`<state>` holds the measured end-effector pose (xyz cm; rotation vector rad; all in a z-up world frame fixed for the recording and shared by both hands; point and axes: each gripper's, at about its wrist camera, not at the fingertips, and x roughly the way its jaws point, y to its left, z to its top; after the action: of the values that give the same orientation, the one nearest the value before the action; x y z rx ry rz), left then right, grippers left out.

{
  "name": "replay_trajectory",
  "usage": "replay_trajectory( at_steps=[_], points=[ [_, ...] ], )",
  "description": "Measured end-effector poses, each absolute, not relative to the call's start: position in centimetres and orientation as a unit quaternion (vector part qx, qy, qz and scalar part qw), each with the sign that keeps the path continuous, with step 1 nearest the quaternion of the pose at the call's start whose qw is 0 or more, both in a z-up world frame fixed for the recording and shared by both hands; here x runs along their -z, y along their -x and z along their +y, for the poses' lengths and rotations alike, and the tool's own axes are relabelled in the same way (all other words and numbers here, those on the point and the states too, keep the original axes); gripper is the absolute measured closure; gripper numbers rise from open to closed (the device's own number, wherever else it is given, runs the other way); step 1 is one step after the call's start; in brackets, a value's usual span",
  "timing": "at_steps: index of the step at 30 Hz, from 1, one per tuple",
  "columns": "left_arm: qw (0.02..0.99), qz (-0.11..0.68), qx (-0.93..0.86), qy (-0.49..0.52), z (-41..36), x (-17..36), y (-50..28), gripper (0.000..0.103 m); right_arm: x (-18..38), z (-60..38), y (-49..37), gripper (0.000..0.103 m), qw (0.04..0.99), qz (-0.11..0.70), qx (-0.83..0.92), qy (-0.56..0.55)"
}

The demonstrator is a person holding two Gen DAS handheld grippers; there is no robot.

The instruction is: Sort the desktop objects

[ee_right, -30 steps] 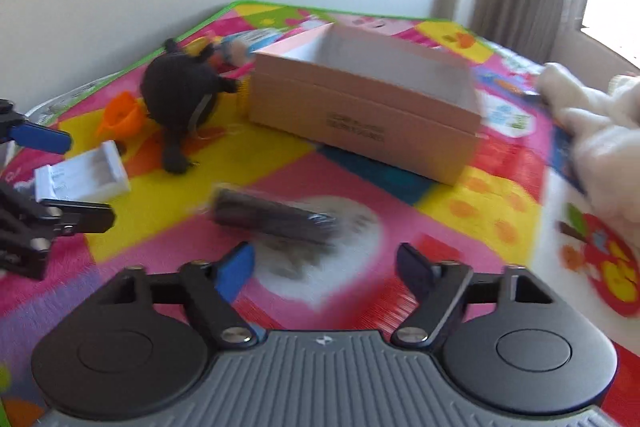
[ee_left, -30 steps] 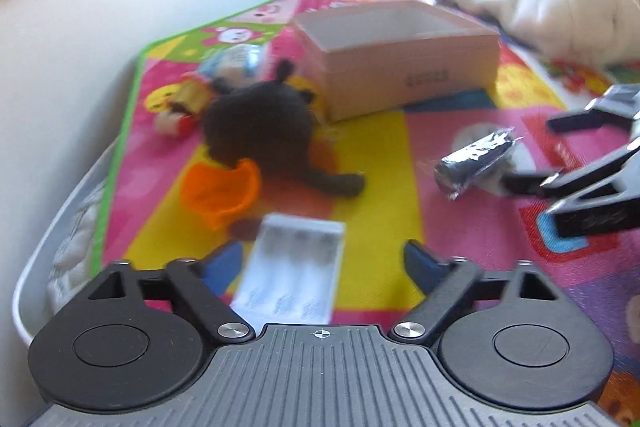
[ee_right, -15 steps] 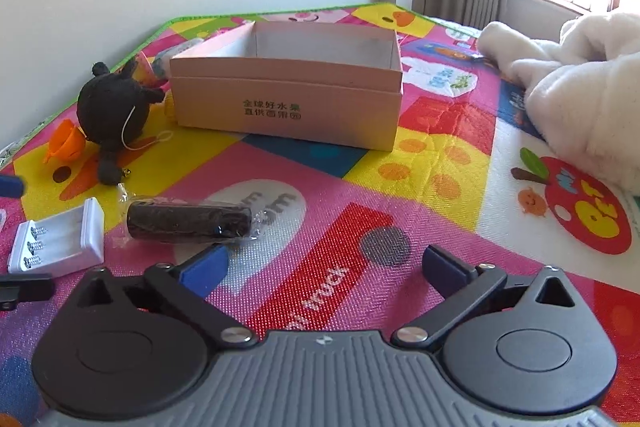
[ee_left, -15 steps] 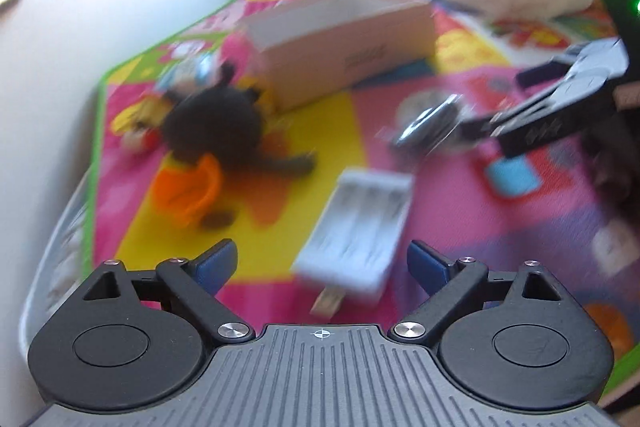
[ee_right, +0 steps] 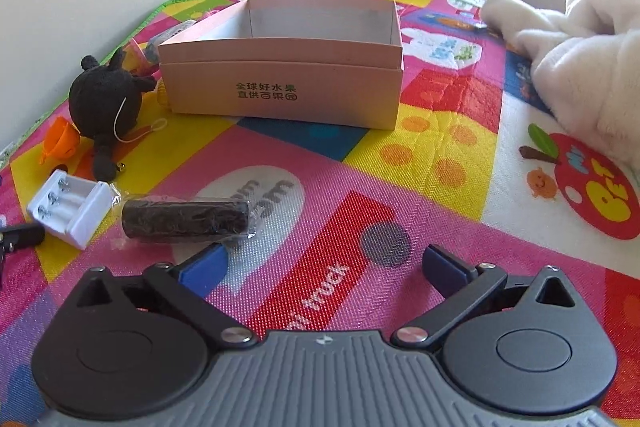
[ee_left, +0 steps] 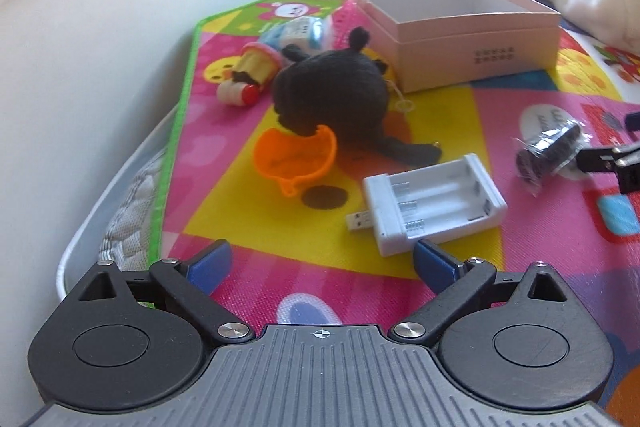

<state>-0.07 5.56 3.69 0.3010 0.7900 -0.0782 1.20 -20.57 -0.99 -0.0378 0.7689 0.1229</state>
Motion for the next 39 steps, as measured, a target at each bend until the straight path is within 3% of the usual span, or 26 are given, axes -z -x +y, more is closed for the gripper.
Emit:
replay_trajectory(
  at_steps=[7,14,22,27,31,39],
  points=[
    [0.916,0.384,0.054,-0.105,6.5,-4.0,0.7,0.002,-1.6,-17.2,0.7,0.000,0.938,0.325,-0.123,0.022],
    [0.920,0.374,0.081,-0.085,6.0,-4.3,2.2,0.001,-0.4,-13.8,-1.9,0.000,0.924,0.357,-0.136,0.034],
    [0.919,0.370,0.102,-0.087,4.9,-4.2,2.4,0.000,0.0,-14.0,-2.1,0.016,0.922,0.363,-0.132,0.036],
    [0.922,0.362,0.118,-0.071,3.6,-4.6,2.1,0.000,-0.2,-16.0,-0.9,0.017,0.938,0.328,-0.079,0.083],
    [0.925,0.355,0.121,-0.058,1.3,-4.4,0.9,0.000,0.4,-18.6,-1.1,0.017,0.937,0.341,-0.063,0.037],
    [0.921,0.379,0.029,-0.080,0.3,-2.5,-1.7,0.000,1.0,-17.9,-0.8,0.015,0.944,0.322,-0.045,0.056]
  ],
)
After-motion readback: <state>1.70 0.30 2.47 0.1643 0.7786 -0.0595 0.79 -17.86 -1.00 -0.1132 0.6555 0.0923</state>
